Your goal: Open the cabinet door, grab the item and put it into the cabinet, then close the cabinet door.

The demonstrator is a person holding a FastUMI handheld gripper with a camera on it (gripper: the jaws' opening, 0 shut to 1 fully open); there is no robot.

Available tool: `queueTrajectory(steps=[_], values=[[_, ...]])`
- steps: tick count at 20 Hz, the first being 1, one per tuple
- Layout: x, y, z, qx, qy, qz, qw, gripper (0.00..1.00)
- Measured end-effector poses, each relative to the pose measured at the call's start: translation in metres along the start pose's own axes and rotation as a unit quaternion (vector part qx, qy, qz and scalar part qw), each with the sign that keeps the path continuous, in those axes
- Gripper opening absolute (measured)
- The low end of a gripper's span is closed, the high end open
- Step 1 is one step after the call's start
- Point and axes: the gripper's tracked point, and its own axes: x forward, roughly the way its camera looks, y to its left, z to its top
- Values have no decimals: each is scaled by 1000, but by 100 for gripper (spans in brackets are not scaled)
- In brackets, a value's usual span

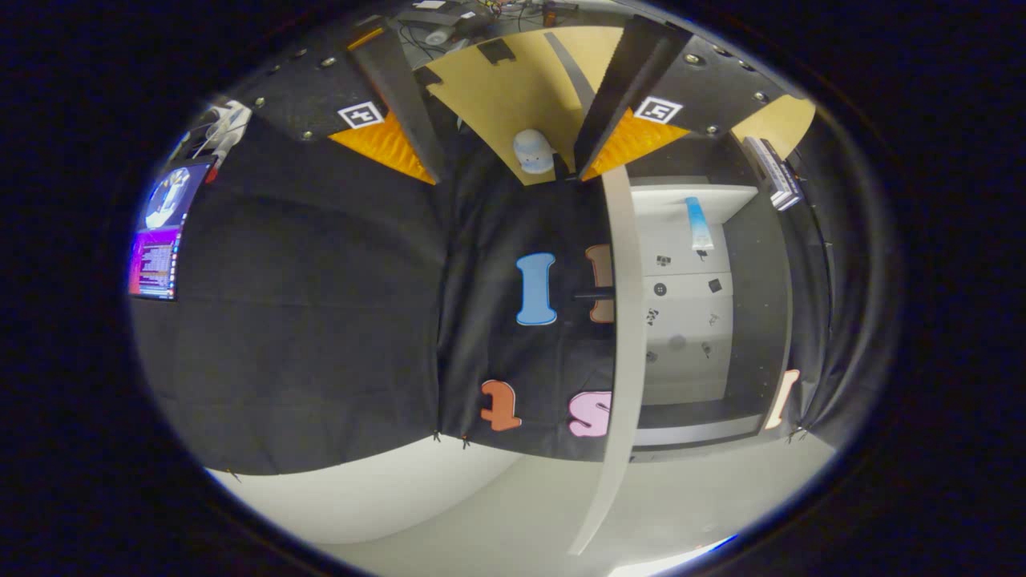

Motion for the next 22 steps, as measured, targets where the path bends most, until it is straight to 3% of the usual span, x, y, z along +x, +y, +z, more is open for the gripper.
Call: queueTrajectory(steps=[7,12,22], values=[[3,12,2,-29,-14,33,999,96],[-5,60,-6,22,-8,118,993,96],[-5,152,-12,9,5,238,971,96]])
